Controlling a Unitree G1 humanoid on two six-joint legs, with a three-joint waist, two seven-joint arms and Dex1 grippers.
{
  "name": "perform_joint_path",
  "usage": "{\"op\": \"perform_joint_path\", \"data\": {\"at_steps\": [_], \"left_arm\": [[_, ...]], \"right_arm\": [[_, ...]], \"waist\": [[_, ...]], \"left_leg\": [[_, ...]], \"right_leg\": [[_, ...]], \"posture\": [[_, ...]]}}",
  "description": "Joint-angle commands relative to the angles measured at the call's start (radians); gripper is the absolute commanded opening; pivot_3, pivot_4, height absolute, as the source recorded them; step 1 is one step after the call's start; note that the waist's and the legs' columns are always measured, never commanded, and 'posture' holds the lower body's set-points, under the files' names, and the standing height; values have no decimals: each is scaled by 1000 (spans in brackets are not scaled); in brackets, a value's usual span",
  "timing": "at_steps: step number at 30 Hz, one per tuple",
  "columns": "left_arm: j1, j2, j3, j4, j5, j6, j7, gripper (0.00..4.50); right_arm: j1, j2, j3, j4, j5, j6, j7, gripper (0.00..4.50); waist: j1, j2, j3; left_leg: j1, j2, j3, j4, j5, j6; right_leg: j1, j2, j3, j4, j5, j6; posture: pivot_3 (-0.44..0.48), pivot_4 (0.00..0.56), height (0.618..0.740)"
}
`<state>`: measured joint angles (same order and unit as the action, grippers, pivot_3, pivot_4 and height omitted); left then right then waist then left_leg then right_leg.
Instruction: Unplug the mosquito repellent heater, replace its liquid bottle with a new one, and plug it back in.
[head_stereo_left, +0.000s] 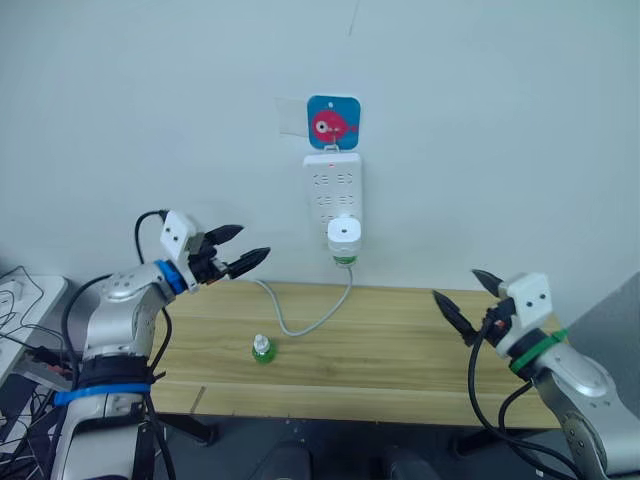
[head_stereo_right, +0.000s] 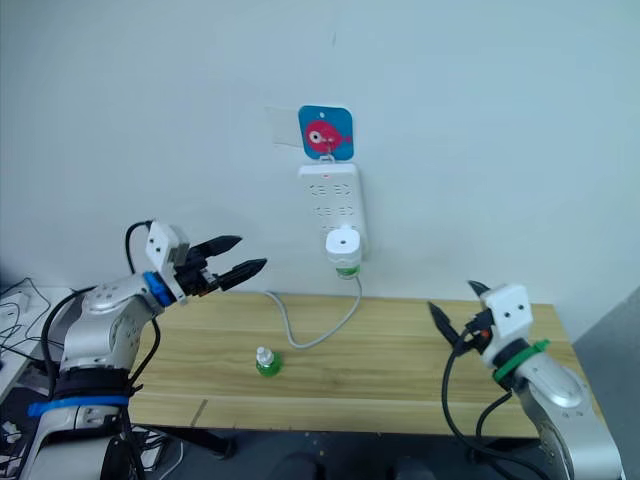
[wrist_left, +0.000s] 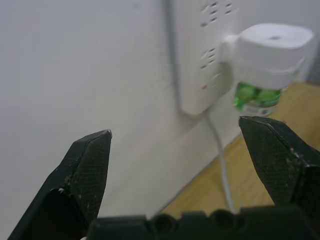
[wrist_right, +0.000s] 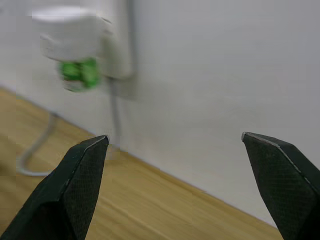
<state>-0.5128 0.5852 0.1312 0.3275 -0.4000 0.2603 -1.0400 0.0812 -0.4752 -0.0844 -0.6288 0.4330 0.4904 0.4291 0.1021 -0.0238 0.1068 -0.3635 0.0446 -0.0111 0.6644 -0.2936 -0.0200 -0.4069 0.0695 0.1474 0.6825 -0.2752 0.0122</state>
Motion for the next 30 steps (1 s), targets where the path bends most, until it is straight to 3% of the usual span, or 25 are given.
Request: {"op": "perform_joint_path", "data": {"at_steps": [1, 3, 7, 11, 24, 30], "left_arm": [[-91, -16, -22, 40, -9, 12, -35, 4321], [-155, -37, -41, 105, 4, 3, -56, 3945], [-250, -67, -65, 219, 42, -48, -65, 2717], [-344, -108, -76, 346, 73, -100, -80, 2717], [-542, -192, -79, 630, 136, -247, -164, 2717], [-588, -209, -83, 670, 142, -229, -248, 2717]], "right_arm": [[-78, -10, 25, -100, 65, 94, -12, 4487], [-126, 0, 44, -122, 79, 137, -33, 4500], [-171, 17, 63, -145, 89, 189, -65, 4500], [-192, 32, 80, -166, 83, 220, -95, 4500], [-254, 68, 102, -245, 83, 318, -193, 4500], [-239, 68, 86, -244, 81, 328, -205, 4500]], "waist": [[-4, -2, 14], [-9, -2, 31], [-15, -3, 49], [-15, -3, 63], [-22, 4, 117], [-27, 3, 133]], "left_leg": [[-1, 0, -1, 0, 0, 0], [-2, 0, -4, 0, 0, 0], [-7, 0, -9, 0, 0, 0], [-25, 0, -16, 4, 0, 0], [-36, -1, -35, 16, 3, -5], [-39, -2, -44, 16, 7, -12]], "right_leg": [[0, 0, -1, 0, 2, 3], [0, 0, -4, 0, 2, 3], [-3, 0, -9, -1, 3, -2], [-15, -2, -18, 0, 4, -4], [-14, -4, -37, 2, 4, -4], [-13, -6, -46, 5, 3, -2]], "posture": [[248, 183, 740], [234, 200, 740], [217, 210, 740], [196, 239, 740], [158, 272, 740], [153, 274, 740]]}}
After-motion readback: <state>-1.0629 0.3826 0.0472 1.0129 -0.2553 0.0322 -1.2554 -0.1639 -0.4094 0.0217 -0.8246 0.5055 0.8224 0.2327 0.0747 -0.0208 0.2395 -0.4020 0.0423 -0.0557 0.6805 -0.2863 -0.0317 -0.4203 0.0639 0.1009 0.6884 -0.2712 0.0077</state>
